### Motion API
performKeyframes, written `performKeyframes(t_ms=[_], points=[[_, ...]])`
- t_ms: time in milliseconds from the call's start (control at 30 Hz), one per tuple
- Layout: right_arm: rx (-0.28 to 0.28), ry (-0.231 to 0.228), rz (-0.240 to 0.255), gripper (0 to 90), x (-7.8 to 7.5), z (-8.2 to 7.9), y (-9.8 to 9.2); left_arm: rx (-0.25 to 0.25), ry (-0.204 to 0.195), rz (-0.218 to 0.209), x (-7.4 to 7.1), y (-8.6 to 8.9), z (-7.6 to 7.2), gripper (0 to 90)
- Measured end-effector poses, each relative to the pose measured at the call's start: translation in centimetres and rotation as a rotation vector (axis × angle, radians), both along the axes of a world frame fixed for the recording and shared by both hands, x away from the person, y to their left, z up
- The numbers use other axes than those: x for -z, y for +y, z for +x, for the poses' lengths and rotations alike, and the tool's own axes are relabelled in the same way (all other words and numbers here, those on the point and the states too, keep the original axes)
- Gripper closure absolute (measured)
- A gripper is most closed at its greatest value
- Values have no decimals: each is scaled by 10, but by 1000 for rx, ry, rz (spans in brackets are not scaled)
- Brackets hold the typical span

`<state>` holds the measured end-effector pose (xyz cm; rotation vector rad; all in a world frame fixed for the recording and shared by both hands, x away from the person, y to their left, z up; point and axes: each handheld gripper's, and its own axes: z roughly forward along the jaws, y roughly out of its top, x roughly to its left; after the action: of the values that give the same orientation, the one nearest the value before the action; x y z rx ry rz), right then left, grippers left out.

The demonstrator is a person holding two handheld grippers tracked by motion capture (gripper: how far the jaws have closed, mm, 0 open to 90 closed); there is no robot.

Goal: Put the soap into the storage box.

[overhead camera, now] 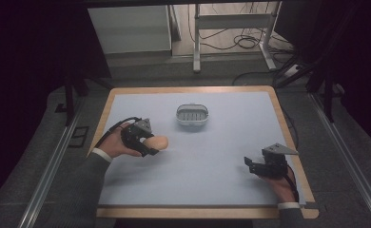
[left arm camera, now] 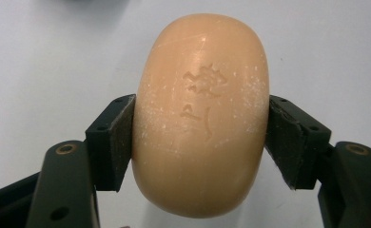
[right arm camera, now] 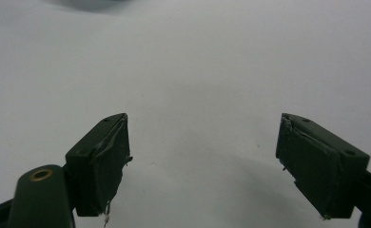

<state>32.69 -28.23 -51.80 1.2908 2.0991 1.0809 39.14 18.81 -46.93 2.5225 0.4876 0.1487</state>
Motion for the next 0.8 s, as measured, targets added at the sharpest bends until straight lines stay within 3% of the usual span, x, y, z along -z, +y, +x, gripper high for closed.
performKeyframes(t_ms=[367,800], points=[[4,2,-5,185,1,1,0,-5,-3,-18,-11,-7,18,317],[12,-1,-6,185,2,2,-2,2,-12,-6,-21,-20,44,318]])
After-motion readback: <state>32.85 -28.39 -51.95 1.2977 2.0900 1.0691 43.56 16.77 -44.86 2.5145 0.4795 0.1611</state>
